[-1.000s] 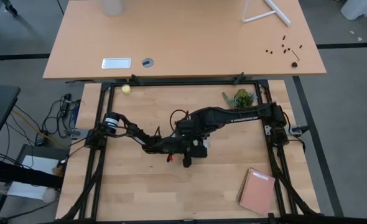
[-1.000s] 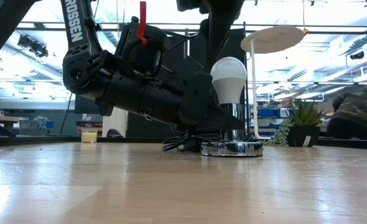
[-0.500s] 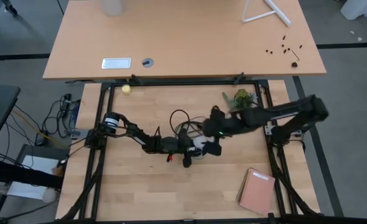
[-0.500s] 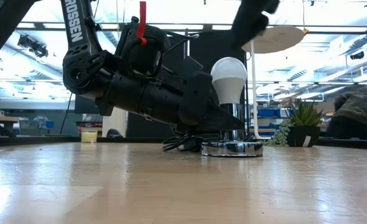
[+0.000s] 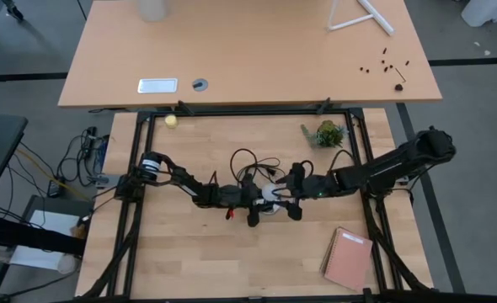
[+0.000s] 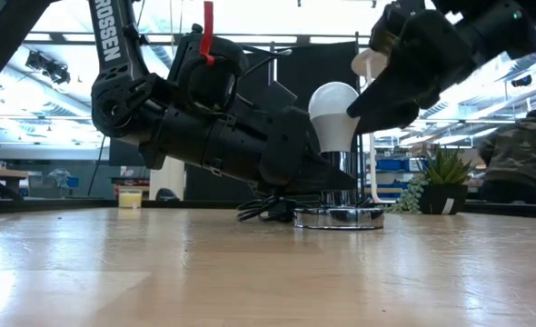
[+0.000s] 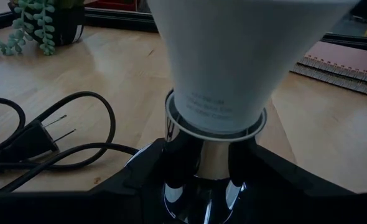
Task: Screw lightbulb
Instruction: Insert the white lightbulb into the lamp
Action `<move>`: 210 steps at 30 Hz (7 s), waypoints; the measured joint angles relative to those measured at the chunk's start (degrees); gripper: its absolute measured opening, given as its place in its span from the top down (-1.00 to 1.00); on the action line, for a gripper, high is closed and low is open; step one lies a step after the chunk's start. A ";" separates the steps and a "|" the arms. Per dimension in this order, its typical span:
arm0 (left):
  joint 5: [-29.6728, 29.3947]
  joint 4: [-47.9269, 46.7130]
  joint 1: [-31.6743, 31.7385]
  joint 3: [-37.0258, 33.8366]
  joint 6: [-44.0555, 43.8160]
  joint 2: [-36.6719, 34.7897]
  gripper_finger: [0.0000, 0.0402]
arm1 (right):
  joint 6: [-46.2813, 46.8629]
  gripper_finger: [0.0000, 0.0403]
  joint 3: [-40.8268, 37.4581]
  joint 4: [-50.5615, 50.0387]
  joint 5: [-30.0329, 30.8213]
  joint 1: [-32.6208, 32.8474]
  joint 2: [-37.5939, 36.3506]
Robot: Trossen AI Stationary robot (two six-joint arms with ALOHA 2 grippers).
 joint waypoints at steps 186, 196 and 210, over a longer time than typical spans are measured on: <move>0.07 -1.41 -1.86 -0.07 4.59 0.04 0.05 | -14.90 -0.85 61.69 -72.70 -11.06 -2.70 34.93; 0.04 -1.38 -1.86 -0.04 4.52 0.04 0.05 | -16.57 -0.53 62.69 -75.19 -15.57 -5.49 38.08; -0.48 -1.41 -1.86 -0.02 4.05 0.02 0.05 | -10.11 -0.30 62.62 -75.19 -15.36 -5.75 38.12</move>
